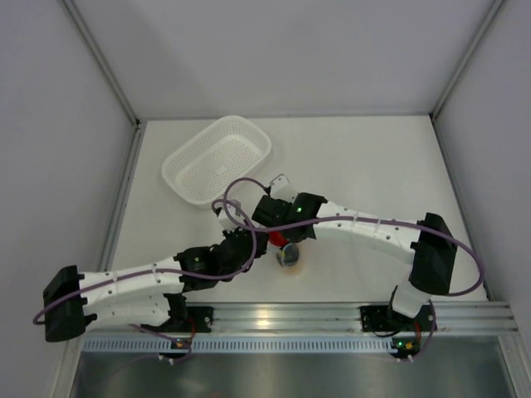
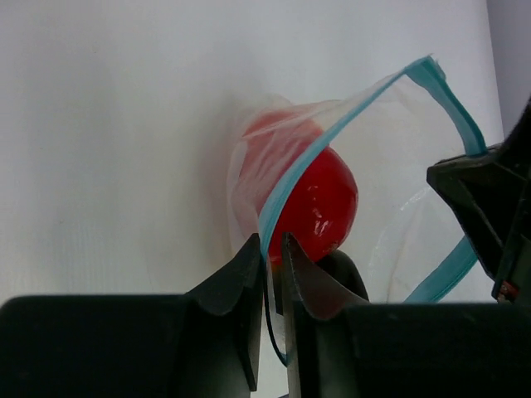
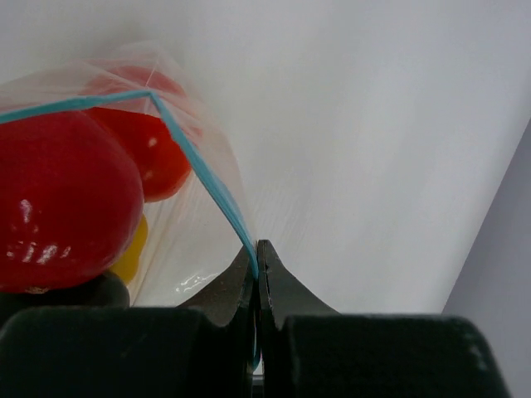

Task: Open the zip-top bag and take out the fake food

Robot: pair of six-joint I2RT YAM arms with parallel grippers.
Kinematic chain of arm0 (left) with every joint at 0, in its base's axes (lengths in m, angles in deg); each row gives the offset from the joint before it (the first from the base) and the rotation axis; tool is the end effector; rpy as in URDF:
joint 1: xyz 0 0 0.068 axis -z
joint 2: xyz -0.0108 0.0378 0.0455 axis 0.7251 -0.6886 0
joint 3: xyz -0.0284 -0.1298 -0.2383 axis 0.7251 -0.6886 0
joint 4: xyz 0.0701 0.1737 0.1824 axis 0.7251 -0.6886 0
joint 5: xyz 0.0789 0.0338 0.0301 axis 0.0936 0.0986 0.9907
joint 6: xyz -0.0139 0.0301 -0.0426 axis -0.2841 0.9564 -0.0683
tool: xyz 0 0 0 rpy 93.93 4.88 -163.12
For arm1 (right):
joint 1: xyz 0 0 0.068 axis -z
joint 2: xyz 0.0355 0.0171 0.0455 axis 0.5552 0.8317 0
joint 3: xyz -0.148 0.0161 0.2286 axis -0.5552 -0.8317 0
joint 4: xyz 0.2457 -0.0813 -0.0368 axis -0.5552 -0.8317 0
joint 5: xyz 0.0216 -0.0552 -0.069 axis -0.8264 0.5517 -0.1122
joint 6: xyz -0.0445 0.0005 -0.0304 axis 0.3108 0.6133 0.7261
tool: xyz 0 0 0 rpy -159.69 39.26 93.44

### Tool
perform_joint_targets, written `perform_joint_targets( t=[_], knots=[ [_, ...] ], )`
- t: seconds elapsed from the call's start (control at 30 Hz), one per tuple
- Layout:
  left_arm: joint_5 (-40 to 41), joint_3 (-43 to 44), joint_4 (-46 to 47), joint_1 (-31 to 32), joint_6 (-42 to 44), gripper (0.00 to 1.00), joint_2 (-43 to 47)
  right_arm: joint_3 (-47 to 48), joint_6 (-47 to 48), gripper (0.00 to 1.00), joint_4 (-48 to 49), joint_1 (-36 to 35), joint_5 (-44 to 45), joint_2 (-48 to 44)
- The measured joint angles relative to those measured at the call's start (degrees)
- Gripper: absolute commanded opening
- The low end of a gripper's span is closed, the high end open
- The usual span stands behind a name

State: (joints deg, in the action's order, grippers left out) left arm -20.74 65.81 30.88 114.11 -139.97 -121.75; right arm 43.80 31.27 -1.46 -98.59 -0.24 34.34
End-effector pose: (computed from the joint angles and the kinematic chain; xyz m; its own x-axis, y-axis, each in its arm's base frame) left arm 0.1011 -0.1868 0.2382 -0.5523 -0.4523 -0.7003 0.0635 0.8147 -0.5763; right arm 0.1566 0.2769 0.2845 -0.6313 -0.5795 -0.5154 -0.3482 0.8057 -0.4792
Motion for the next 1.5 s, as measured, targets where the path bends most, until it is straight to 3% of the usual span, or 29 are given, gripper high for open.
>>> perform_joint_targets(
  t=[0.2, 0.47, 0.73, 0.83, 1.17, 1.5],
  knots=[
    [-4.50, 0.33, -0.50, 0.02, 5.46, 0.32, 2.43, 1.86, 0.15, 0.00, -0.61, -1.53, -0.24, 0.85],
    [-10.54, 5.09, -2.56, 0.02, 10.54, 0.32, 3.54, 0.04, -1.64, 0.00, 2.54, -1.53, -2.05, -4.33],
    [-8.57, 12.61, -9.92, 0.00, 12.28, 0.38, 7.39, -1.11, -3.34, 0.00, 5.18, -1.53, -2.93, -6.62],
    [-8.63, 14.69, -10.47, 0.00, 12.13, 0.34, 7.78, -2.29, -4.07, 0.00, 6.99, -1.51, -3.23, -6.64],
    [-8.39, 15.89, -8.94, 0.00, 7.74, 0.35, -2.69, -10.75, -7.72, 0.00, 14.93, -1.33, -6.49, -10.36],
    [-7.30, 15.74, -8.44, 0.02, 7.58, 0.54, -10.97, -17.59, -9.99, 0.00, 20.52, -0.96, -7.87, -15.85]
  ],
)
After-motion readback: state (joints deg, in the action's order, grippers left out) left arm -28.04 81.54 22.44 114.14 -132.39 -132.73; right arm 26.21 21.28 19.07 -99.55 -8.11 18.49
